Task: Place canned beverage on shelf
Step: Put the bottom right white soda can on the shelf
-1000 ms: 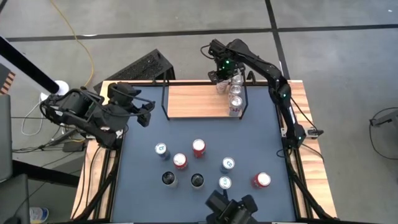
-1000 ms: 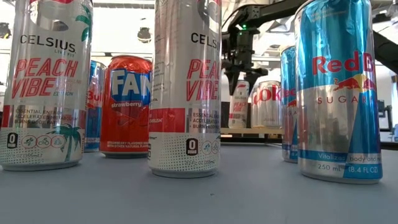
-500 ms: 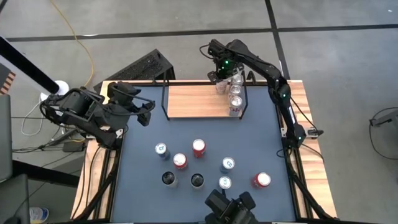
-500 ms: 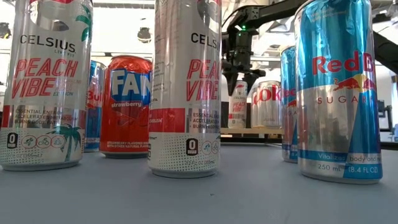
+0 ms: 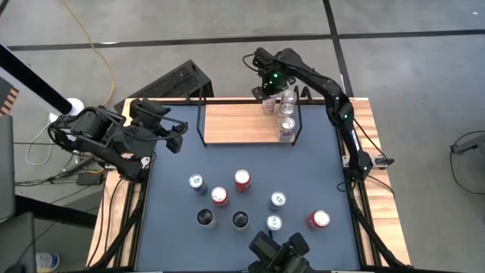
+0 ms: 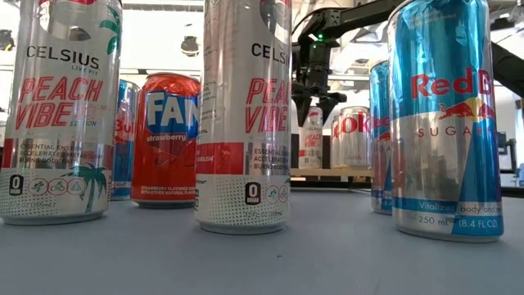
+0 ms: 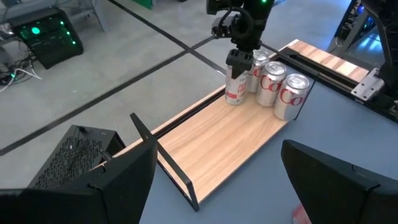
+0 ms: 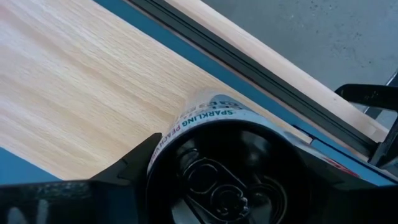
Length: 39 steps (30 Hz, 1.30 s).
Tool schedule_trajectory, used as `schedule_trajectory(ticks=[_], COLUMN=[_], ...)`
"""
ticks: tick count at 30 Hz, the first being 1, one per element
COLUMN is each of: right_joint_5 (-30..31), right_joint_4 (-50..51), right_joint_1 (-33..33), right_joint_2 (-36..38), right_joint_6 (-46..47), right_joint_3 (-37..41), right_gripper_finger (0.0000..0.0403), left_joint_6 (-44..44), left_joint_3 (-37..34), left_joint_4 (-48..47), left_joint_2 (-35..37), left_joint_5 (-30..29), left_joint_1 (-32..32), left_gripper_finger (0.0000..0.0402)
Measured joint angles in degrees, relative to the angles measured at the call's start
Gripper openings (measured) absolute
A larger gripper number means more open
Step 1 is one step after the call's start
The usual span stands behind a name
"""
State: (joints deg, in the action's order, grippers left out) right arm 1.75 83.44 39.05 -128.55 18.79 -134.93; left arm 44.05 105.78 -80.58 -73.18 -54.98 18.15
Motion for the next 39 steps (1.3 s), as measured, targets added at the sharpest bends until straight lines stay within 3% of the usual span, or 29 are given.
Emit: schedule_trajectory(ticks=[15,39], right_joint_5=[-0.9,-0.5], right_joint_4=[0.2,-0.3], right_joint_1=[-0.4,0.1], right_joint_2=[-0.2,1.7], right_joint_6=[-1.3,-2.3], right_joint_3=[0.0,0.0], right_gripper_finger=[0.0338,0.0342], left_joint_6=[-0.3,-0.4], left_joint_3=[0.0,0.0], left_joint_4=[0.0,0.0], left_joint_2=[0.0,0.0], left_joint_5=[-0.6,-0.8], left_joint_1=[0.0,0.0], left_gripper_finger=[0.0332,0.0332])
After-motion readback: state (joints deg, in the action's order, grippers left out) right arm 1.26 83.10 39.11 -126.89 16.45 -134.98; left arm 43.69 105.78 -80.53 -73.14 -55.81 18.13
